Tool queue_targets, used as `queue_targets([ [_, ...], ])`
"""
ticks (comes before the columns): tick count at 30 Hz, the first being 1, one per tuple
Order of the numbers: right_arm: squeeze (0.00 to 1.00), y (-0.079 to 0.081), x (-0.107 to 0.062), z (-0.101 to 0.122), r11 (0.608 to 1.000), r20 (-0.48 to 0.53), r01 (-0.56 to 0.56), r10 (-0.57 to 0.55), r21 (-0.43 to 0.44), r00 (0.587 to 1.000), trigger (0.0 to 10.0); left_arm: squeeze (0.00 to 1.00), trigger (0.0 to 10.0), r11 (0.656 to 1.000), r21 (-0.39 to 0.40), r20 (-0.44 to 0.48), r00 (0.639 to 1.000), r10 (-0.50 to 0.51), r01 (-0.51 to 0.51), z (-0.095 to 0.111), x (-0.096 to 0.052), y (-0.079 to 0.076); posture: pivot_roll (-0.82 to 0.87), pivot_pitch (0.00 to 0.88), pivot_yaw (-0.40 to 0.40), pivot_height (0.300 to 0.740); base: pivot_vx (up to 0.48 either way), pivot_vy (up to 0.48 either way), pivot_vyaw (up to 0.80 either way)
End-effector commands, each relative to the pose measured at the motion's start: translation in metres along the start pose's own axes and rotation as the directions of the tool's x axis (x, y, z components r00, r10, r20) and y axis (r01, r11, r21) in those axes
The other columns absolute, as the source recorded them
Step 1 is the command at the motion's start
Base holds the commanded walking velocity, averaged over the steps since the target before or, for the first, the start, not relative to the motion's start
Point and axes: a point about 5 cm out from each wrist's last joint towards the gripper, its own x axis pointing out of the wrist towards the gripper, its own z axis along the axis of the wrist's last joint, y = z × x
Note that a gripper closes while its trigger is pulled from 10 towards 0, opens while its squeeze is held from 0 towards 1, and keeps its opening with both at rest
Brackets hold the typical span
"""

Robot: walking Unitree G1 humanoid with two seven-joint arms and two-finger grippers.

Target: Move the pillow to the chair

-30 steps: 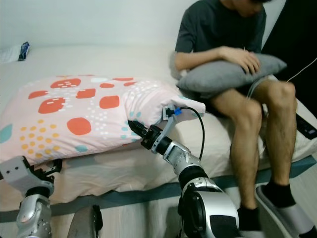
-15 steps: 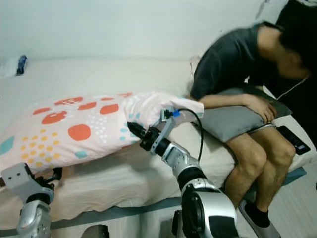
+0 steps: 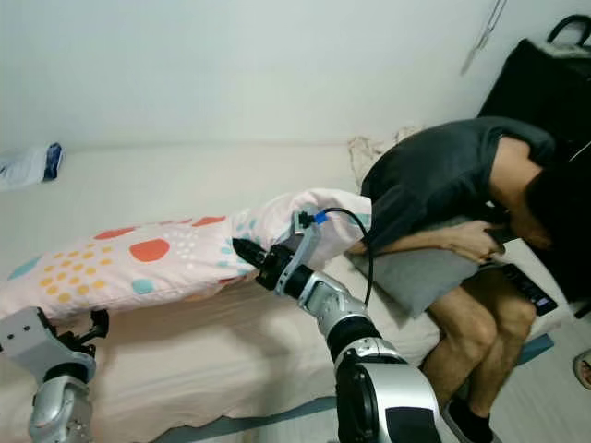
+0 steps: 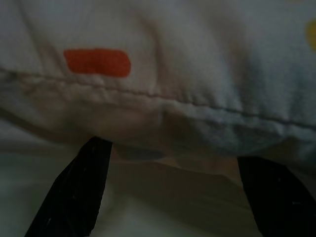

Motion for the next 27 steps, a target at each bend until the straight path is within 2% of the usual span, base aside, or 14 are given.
queue_targets([
  [1, 0.0, 0.002, 0.001, -0.009, 0.999, -0.026, -0.024, 0.023, -0.022, 0.999, 0.0, 0.0, 10.0, 1.0, 0.002, -0.02, 1.0, 0.019, -0.019, -0.002, 0.001, 0.003, 0.12, 0.033, -0.118, 0.721, 0.0, 0.0, 0.0],
  [3, 0.0, -0.002, -0.004, -0.027, 0.998, -0.106, 0.008, -0.015, -0.066, 0.994, 0.0, 0.0, 10.0, 0.999, -0.007, -0.04, 0.998, 0.043, -0.043, -0.006, -0.002, 0.008, 0.12, 0.034, -0.125, 0.731, 0.0, 0.0, 0.0],
  [4, 0.0, -0.002, -0.004, -0.027, 0.998, -0.106, 0.008, -0.015, -0.066, 0.994, 0.0, 0.0, 10.0, 0.999, -0.007, -0.04, 0.998, 0.043, -0.043, -0.006, -0.002, 0.008, 0.12, 0.034, -0.125, 0.731, 0.0, 0.0, 0.0],
  [5, 0.0, -0.012, -0.017, -0.05, 0.985, -0.204, 0.092, -0.122, -0.149, 0.971, 0.0, 0.0, 10.0, 0.996, -0.018, -0.076, 0.994, 0.083, -0.084, -0.015, -0.009, 0.016, 0.12, 0.04, -0.131, 0.74, 0.0, 0.0, 0.0],
  [6, 0.0, -0.016, -0.023, -0.058, 0.973, -0.233, 0.128, -0.172, -0.19, 0.957, 0.0, 0.0, 10.0, 0.995, -0.018, -0.092, 0.991, 0.095, -0.097, -0.019, -0.012, 0.019, 0.12, 0.04, -0.131, 0.74, 0.0, 0.0, 0.0],
  [7, 0.0, -0.016, -0.023, -0.058, 0.973, -0.233, 0.128, -0.172, -0.19, 0.957, 0.0, 0.0, 10.0, 0.995, -0.018, -0.092, 0.991, 0.095, -0.097, -0.019, -0.012, 0.019, 0.12, 0.04, -0.131, 0.74, 0.0, 0.0, 0.0],
  [9, 0.0, -0.027, -0.039, -0.07, 0.945, -0.273, 0.213, -0.279, -0.247, 0.921, 0.0, 0.0, 10.0, 0.992, -0.011, -0.135, 0.984, 0.12, -0.123, -0.028, -0.019, 0.025, 0.12, 0.04, -0.137, 0.74, 0.0, 0.0, 0.0],
  [10, 0.0, -0.027, -0.039, -0.07, 0.945, -0.273, 0.213, -0.279, -0.247, 0.921, 0.0, 0.0, 10.0, 0.992, -0.011, -0.135, 0.984, 0.12, -0.123, -0.028, -0.019, 0.025, 0.12, 0.04, -0.137, 0.74, 0.0, 0.0, 0.0],
  [12, 0.0, -0.036, -0.054, -0.079, 0.923, -0.31, 0.273, -0.352, -0.272, 0.883, 10.0, 0.0, 10.0, 0.989, -0.009, -0.173, 0.975, 0.143, -0.147, -0.036, -0.026, 0.03, 0.12, 0.044, -0.143, 0.74, 0.0, 0.0, 0.0],
  [13, 0.0, -0.036, -0.054, -0.079, 0.923, -0.31, 0.273, -0.352, -0.272, 0.883, 10.0, 0.0, 10.0, 0.989, -0.009, -0.173, 0.975, 0.143, -0.147, -0.036, -0.026, 0.03, 0.12, 0.044, -0.143, 0.74, 0.0, 0.0, 0.0],
  [15, 0.0, -0.045, -0.07, -0.084, 0.903, -0.328, 0.328, -0.411, -0.279, 0.851, 10.0, 0.0, 10.0, 0.989, -0.001, -0.209, 0.968, 0.143, -0.146, -0.045, -0.035, 0.031, 0.12, 0.047, -0.147, 0.74, 0.0, 0.0, 0.0],
  [17, 0.0, -0.046, -0.073, -0.085, 0.9, -0.328, 0.333, -0.416, -0.281, 0.848, 10.0, 0.0, 10.0, 0.989, 0.002, -0.22, 0.965, 0.144, -0.147, -0.048, -0.037, 0.031, 0.12, 0.05, -0.146, 0.74, 0.0, 0.0, 0.0],
  [21, 0.0, -0.049, -0.083, -0.093, 0.875, -0.358, 0.338, -0.457, -0.347, 0.815, 10.0, 0.0, 10.0, 0.99, 0.003, -0.258, 0.957, 0.134, -0.138, -0.057, -0.043, 0.028, 0.12, 0.055, -0.147, 0.74, 0.0, 0.0, 0.79],
  [27, 0.0, -0.042, -0.078, -0.102, 0.908, -0.398, 0.26, -0.383, -0.329, 0.833, 10.0, 0.0, 10.0, 0.988, 0.019, -0.308, 0.94, 0.149, -0.151, -0.064, -0.048, 0.03, 0.12, 0.059, -0.142, 0.74, 0.0, 0.0, 0.79],
])
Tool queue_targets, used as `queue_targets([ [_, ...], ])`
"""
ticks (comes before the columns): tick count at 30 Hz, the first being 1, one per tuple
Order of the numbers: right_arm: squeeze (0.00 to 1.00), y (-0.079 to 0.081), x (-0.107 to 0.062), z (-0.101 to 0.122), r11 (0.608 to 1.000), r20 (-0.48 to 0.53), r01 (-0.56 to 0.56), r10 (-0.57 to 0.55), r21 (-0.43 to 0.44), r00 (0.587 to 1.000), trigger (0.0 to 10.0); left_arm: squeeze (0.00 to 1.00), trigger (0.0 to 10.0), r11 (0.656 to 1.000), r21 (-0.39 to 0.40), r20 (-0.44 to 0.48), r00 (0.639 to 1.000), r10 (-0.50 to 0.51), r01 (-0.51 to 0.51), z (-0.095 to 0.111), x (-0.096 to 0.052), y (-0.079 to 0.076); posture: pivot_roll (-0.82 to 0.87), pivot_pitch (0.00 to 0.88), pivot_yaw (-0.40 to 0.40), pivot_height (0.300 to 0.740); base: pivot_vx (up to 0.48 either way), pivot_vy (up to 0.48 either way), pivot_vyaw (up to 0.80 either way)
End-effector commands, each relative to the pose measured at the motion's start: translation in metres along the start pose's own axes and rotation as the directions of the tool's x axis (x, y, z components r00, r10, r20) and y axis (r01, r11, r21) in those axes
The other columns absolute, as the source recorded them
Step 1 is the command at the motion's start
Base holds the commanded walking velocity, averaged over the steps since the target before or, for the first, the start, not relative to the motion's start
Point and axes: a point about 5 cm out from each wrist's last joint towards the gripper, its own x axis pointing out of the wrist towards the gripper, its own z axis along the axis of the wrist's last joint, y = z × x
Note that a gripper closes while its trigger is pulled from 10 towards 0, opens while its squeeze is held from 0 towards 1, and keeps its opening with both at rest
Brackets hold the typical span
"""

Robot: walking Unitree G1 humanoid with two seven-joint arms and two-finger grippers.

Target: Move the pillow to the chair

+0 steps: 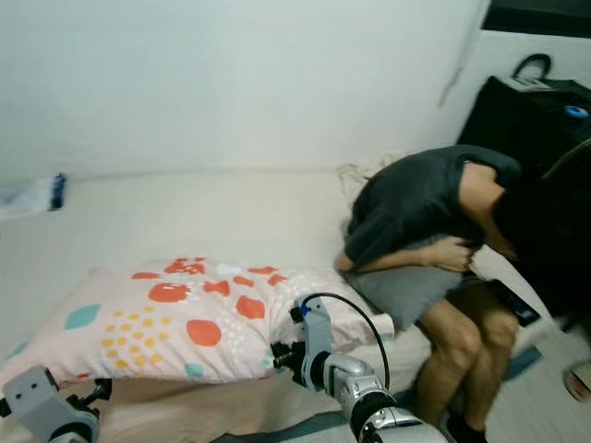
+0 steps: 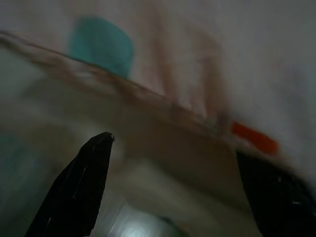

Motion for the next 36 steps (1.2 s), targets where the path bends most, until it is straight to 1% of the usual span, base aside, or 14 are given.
queue_targets([
  [1, 0.0, 0.004, 0.001, -0.003, 0.999, -0.017, -0.045, 0.044, -0.03, 0.999, 10.0, 0.0, 10.0, 1.0, 0.006, -0.029, 1.0, 0.003, -0.003, -0.004, -0.001, -0.001, 0.12, 0.059, -0.142, 0.74, 0.0, 0.0, 0.79],
  [7, 0.0, 0.019, 0.008, -0.008, 0.989, -0.052, -0.121, 0.116, -0.083, 0.992, 10.0, 0.0, 10.0, 0.997, 0.032, -0.165, 0.983, 0.077, -0.072, -0.028, -0.013, 0.017, 0.12, 0.062, -0.143, 0.74, 0.0, 0.0, 0.78],
  [10, 0.0, 0.024, 0.01, -0.009, 0.984, -0.052, -0.153, 0.148, -0.095, 0.988, 10.0, 0.0, 10.0, 0.992, 0.059, -0.265, 0.956, 0.125, -0.114, -0.048, -0.028, 0.029, 0.12, 0.068, -0.14, 0.74, 0.0, 0.0, 0.78],
  [13, 0.0, 0.029, 0.013, -0.004, 0.977, -0.031, -0.197, 0.195, -0.085, 0.98, 10.0, 0.0, 10.0, 0.987, 0.074, -0.326, 0.932, 0.157, -0.14, -0.061, -0.039, 0.037, 0.12, 0.068, -0.139, 0.74, 0.0, 0.0, 0.78],
  [15, 0.0, 0.029, 0.013, -0.004, 0.977, -0.031, -0.197, 0.195, -0.085, 0.98, 10.0, 0.0, 10.0, 0.987, 0.074, -0.326, 0.932, 0.157, -0.14, -0.061, -0.039, 0.037, 0.12, 0.068, -0.139, 0.74, 0.0, 0.0, 0.77],
  [18, 0.0, 0.042, 0.016, 0.002, 0.937, -0.05, -0.317, 0.313, -0.149, 0.948, 10.0, 0.0, 10.0, 0.983, 0.078, -0.391, 0.902, 0.182, -0.164, -0.074, -0.051, 0.041, 0.12, 0.067, -0.144, 0.74, 0.0, 0.0, 0.78],
  [20, 0.0, 0.047, 0.017, -0.003, 0.907, -0.104, -0.37, 0.356, -0.202, 0.929, 10.0, 0.0, 10.0, 0.985, 0.075, -0.403, 0.899, 0.174, -0.157, -0.078, -0.053, 0.037, 0.11, 0.069, -0.145, 0.74, 0.0, 0.0, 0.78],
  [23, 0.0, 0.048, 0.017, -0.008, 0.907, -0.123, -0.364, 0.345, -0.21, 0.93, 10.0, 0.0, 10.0, 0.988, 0.066, -0.402, 0.903, 0.154, -0.139, -0.078, -0.051, 0.031, 0.11, 0.071, -0.146, 0.74, 0.0, 0.0, 0.77],
  [25, 0.0, 0.047, 0.016, -0.01, 0.913, -0.129, -0.352, 0.332, -0.205, 0.935, 10.0, 0.0, 10.0, 0.99, 0.064, -0.399, 0.907, 0.138, -0.123, -0.077, -0.049, 0.026, 0.12, 0.072, -0.147, 0.74, 0.0, 0.0, 0.77],
  [26, 0.0, 0.041, 0.014, -0.019, 0.934, -0.157, -0.3, 0.272, -0.196, 0.949, 10.0, 0.0, 10.0, 0.995, 0.076, -0.39, 0.917, 0.085, -0.06, -0.075, -0.044, 0.014, 0.12, 0.072, -0.145, 0.74, 0.0, 0.0, 0.77],
  [28, 0.0, 0.039, 0.013, -0.022, 0.94, -0.166, -0.281, 0.251, -0.192, 0.954, 10.0, 0.0, 10.0, 0.996, 0.083, -0.387, 0.92, 0.066, -0.037, -0.075, -0.043, 0.01, 0.12, 0.072, -0.145, 0.74, 0.0, 0.0, 0.77],
  [31, 0.0, 0.028, 0.006, -0.035, 0.966, -0.204, -0.19, 0.153, -0.178, 0.967, 10.0, 0.0, 10.0, 0.99, 0.121, -0.393, 0.919, -0.017, 0.07, -0.075, -0.039, -0.008, 0.12, 0.069, -0.144, 0.74, 0.0, 0.0, 0.77],
  [34, 0.0, 0.024, 0.004, -0.039, 0.971, -0.214, -0.169, 0.13, -0.171, 0.968, 10.0, 0.0, 10.0, 0.985, 0.137, -0.398, 0.917, -0.043, 0.105, -0.075, -0.039, -0.014, 0.12, 0.067, -0.142, 0.74, 0.0, 0.0, 0.77],
  [36, 0.0, 0.017, -0.002, -0.047, 0.983, -0.232, -0.121, 0.086, -0.141, 0.969, 10.0, 0.0, 10.0, 0.965, 0.201, -0.415, 0.907, -0.074, 0.171, -0.078, -0.04, -0.024, 0.12, 0.062, -0.141, 0.74, 0.0, -0.48, 0.77],
])
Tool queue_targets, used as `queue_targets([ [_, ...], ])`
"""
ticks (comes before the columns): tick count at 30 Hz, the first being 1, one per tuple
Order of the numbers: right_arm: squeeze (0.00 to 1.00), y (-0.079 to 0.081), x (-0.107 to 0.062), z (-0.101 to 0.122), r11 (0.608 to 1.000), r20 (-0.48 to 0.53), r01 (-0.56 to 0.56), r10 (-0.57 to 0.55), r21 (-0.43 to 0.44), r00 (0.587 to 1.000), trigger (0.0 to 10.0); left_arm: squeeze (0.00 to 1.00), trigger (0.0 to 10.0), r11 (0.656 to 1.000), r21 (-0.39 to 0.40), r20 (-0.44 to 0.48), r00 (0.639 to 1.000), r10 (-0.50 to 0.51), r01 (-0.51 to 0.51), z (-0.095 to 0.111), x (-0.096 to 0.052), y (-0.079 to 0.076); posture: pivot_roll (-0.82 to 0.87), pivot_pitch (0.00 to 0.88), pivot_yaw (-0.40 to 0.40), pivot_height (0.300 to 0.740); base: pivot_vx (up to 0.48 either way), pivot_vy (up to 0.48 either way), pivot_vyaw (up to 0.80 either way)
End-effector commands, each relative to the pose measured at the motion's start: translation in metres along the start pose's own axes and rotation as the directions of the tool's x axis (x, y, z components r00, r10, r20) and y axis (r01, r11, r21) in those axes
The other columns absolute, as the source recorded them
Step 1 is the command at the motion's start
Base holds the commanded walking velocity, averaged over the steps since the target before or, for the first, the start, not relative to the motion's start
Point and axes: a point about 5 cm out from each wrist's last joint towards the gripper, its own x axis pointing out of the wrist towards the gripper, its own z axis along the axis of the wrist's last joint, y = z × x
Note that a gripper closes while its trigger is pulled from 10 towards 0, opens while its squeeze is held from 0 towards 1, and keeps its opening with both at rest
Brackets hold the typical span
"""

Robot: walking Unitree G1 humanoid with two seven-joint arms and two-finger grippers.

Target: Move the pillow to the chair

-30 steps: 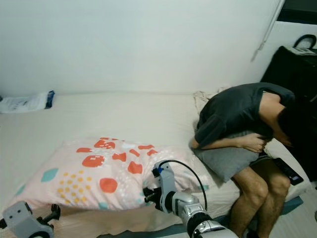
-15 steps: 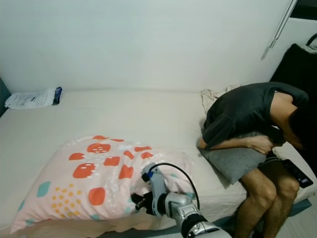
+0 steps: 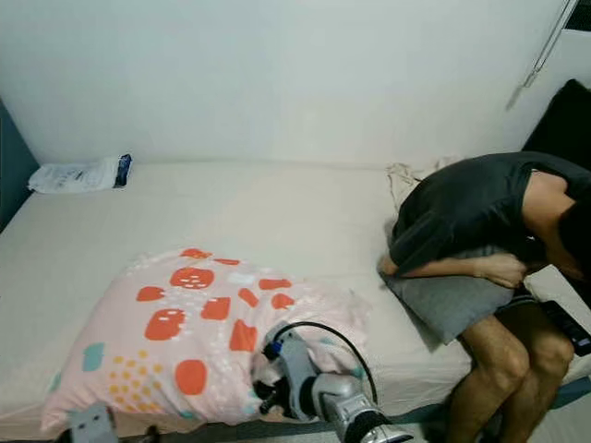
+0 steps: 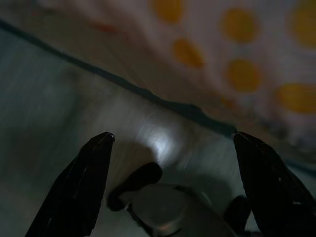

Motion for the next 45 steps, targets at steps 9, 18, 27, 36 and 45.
queue_targets([
  [9, 0.0, -0.001, -0.004, -0.017, 1.0, -0.077, 0.025, -0.023, 0.016, 0.997, 10.0, 0.0, 10.0, 0.994, 0.047, -0.059, 0.994, -0.093, 0.095, -0.008, -0.001, -0.013, 0.11, 0.054, -0.138, 0.74, 0.0, -0.287, 0.78],
  [18, 0.0, 0.001, -0.003, -0.018, 1.0, -0.081, 0.013, -0.013, -0.001, 0.997, 10.0, 0.0, 10.0, 0.988, 0.08, -0.084, 0.988, -0.127, 0.133, -0.01, -0.001, -0.017, 0.11, 0.058, -0.132, 0.74, 0.0, 0.0, 0.78],
  [27, 0.0, 0.002, -0.002, -0.019, 1.0, -0.084, 0.01, -0.011, -0.011, 0.996, 10.0, 0.0, 10.0, 0.986, 0.078, -0.083, 0.987, -0.138, 0.145, -0.01, -0.001, -0.018, 0.11, 0.064, -0.129, 0.74, 0.0, 0.0, 0.78],
  [36, 0.0, 0.003, -0.003, -0.021, 1.0, -0.09, 0.008, -0.01, -0.019, 0.996, 10.0, 0.0, 10.0, 0.986, 0.078, -0.087, 0.986, -0.14, 0.146, -0.011, -0.001, -0.018, 0.11, 0.07, -0.129, 0.74, 0.0, 0.0, 0.78],
  [45, 0.0, 0.005, 0.0, -0.018, 1.0, -0.075, 0.006, -0.008, -0.026, 0.997, 10.0, 0.0, 10.0, 0.987, 0.076, -0.078, 0.988, -0.136, 0.142, -0.01, -0.001, -0.017, 0.11, 0.069, -0.13, 0.74, 0.0, 0.0, 0.78],
])
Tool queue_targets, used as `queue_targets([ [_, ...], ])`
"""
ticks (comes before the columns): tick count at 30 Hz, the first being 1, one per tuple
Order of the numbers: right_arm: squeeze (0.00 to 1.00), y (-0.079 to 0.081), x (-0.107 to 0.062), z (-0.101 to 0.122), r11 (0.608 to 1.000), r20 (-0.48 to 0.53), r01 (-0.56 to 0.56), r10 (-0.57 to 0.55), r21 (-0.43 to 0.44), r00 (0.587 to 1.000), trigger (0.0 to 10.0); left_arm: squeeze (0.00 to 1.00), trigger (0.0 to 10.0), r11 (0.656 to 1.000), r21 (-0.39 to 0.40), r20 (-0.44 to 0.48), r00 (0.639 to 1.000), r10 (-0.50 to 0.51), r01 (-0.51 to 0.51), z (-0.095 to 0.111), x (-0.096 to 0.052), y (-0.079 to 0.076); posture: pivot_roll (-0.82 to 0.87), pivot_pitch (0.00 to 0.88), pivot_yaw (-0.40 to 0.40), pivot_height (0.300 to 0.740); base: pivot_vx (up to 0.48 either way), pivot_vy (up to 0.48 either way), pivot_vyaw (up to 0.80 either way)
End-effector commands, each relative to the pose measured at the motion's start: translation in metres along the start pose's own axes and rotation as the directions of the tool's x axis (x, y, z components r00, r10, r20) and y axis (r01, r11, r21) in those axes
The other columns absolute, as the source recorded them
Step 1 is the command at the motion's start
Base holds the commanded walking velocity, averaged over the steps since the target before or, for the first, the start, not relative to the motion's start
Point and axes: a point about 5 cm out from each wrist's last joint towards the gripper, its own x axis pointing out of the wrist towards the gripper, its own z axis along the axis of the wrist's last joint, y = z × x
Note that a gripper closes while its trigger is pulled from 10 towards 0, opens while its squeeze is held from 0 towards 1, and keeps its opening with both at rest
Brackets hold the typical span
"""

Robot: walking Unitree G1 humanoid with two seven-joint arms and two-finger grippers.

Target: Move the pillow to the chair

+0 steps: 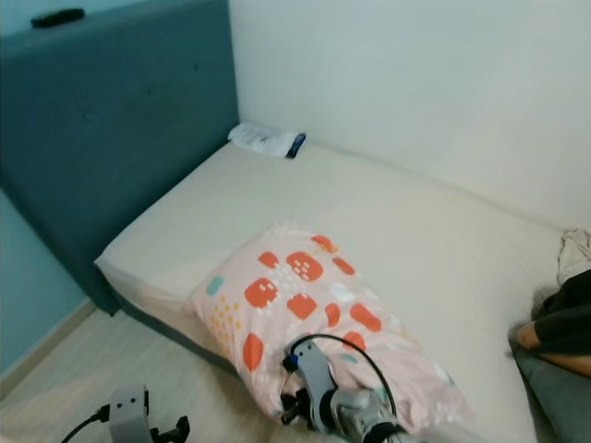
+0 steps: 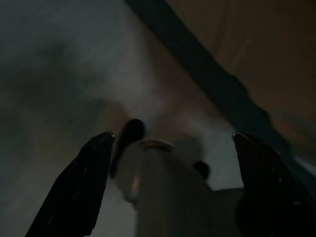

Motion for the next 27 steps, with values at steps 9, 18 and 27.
queue_targets([
  [9, 0.0, 0.016, 0.011, 0.016, 0.995, 0.046, -0.089, 0.092, -0.054, 0.995, 10.0, 0.0, 10.0, 1.0, 0.002, -0.016, 1.0, 0.011, -0.011, -0.003, -0.001, 0.002, 0.12, 0.068, -0.131, 0.74, 0.0, 0.0, 0.78],
  [18, 0.0, 0.026, 0.015, 0.037, 0.976, 0.097, -0.17, 0.184, -0.138, 0.978, 10.0, 0.0, 10.0, 1.0, -0.012, -0.015, 1.0, 0.027, -0.028, -0.002, -0.001, 0.004, 0.12, 0.061, -0.137, 0.74, 0.0, 0.0, 0.78],
  [27, 0.0, 0.043, 0.017, 0.068, 0.915, 0.219, -0.375, 0.4, -0.146, 0.89, 10.0, 0.0, 10.0, 0.997, -0.029, -0.021, 0.997, 0.071, -0.071, -0.002, -0.001, 0.011, 0.12, 0.047, -0.144, 0.74, 0.0, 0.0, 0.78],
])
